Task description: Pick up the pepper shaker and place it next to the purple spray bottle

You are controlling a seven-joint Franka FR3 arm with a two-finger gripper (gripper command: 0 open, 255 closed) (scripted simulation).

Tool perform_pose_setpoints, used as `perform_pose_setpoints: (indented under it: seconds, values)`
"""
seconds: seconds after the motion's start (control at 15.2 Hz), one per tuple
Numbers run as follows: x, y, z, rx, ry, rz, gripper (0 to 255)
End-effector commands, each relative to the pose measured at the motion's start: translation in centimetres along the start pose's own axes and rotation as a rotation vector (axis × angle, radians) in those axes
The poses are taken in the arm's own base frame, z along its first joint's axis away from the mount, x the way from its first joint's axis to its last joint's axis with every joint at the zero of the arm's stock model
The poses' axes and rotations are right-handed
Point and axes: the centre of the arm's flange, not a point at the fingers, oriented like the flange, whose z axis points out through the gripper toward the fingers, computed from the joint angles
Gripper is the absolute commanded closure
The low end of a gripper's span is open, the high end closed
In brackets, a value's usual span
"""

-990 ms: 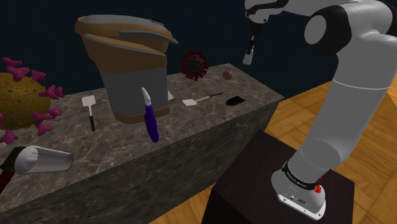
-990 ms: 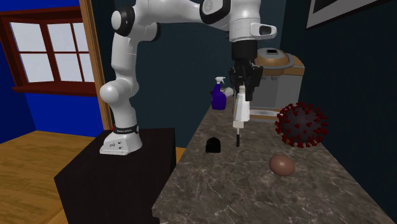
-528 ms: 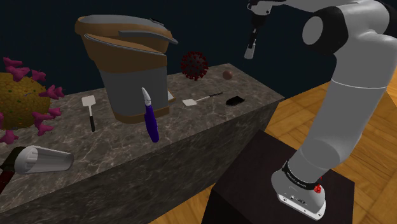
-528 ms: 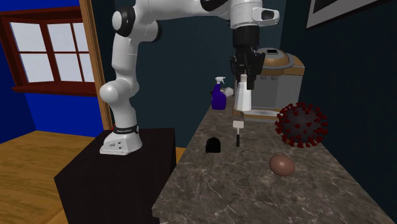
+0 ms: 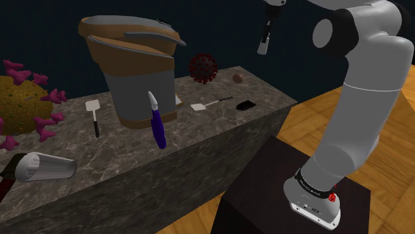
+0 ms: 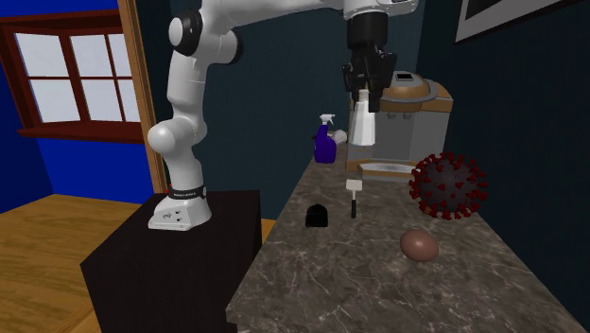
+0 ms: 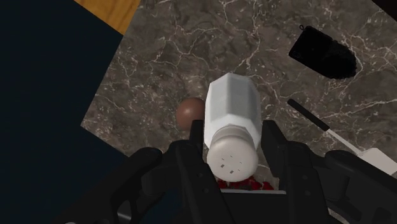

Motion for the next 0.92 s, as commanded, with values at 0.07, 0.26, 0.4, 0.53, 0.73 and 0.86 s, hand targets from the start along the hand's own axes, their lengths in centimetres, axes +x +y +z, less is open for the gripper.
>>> perform_pose_setpoints:
  seconds: [0.07, 0.26, 0.4, 0.53, 0.73, 0.86]
  values:
    - [0.0, 0.2, -1.6, 0.000, 0.000, 0.000, 255]
    - [0.1, 0.4, -3.2, 0.000, 0.000, 0.000, 255]
    - [0.1, 0.5, -4.3, 0.000, 0.000, 0.000, 255]
    - [0.5, -0.7, -4.9, 0.000, 0.000, 0.000, 255]
    - [1.8, -4.4, -5.2, 0.000, 0.000, 0.000, 255]
    - [2.7, -6.9, -5.4, 0.000, 0.000, 0.000, 255]
